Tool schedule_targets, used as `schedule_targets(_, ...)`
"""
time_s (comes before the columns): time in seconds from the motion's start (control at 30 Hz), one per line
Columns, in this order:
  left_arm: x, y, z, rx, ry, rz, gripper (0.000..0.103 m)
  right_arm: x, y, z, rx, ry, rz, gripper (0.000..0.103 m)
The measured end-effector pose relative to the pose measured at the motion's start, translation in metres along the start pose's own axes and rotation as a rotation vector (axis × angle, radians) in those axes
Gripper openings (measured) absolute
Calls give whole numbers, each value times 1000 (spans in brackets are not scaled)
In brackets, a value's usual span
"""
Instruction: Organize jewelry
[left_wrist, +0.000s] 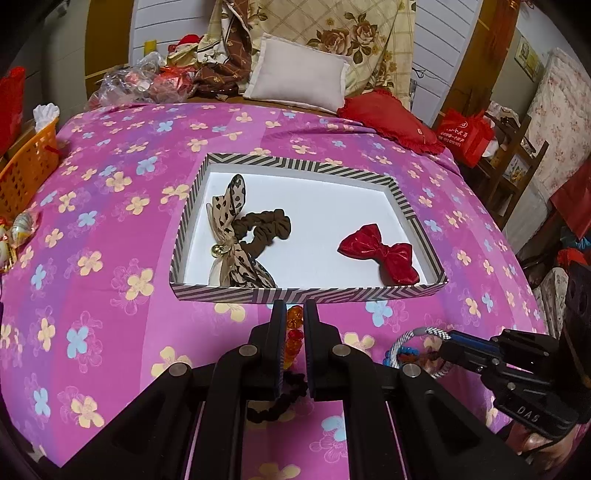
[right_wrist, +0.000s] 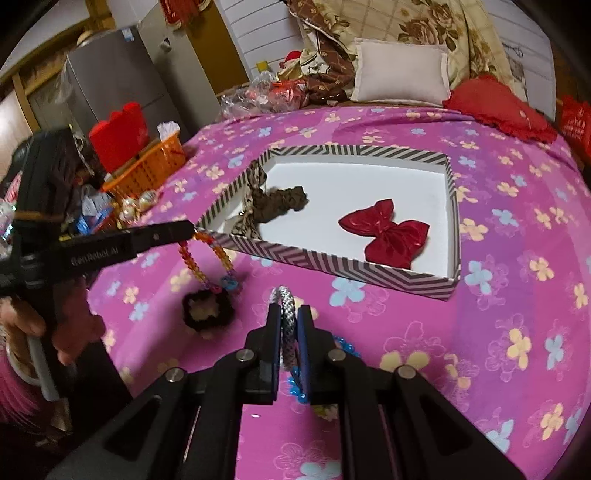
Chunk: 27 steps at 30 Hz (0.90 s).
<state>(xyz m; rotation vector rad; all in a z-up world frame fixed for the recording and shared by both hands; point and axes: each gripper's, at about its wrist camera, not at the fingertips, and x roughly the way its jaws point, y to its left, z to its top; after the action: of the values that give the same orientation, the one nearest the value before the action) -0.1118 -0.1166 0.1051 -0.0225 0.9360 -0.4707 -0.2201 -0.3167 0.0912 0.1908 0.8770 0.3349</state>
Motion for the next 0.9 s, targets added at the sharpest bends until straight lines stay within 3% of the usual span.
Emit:
schedule_targets(0.23,-1,0,1,0,-3,0,0,-4,3,5,19,-11,49,9)
schedule_targets(0.37,-4,-1,2,1,-8,-1,0,-14,-1,9,66,-43,141,9)
schedule_targets(0.47,-5,0,2,0,-8,-4,0,-11,-1,9,52,-24,90,9)
schedule_targets(0.57,-5,0,2,-2,-12,-1,0,-11,-7,7,101,-28,174,9)
schedule_targets(0.9,-5,0,2,-1,-15,1,0,-15,-8,10,102,-41,157,9)
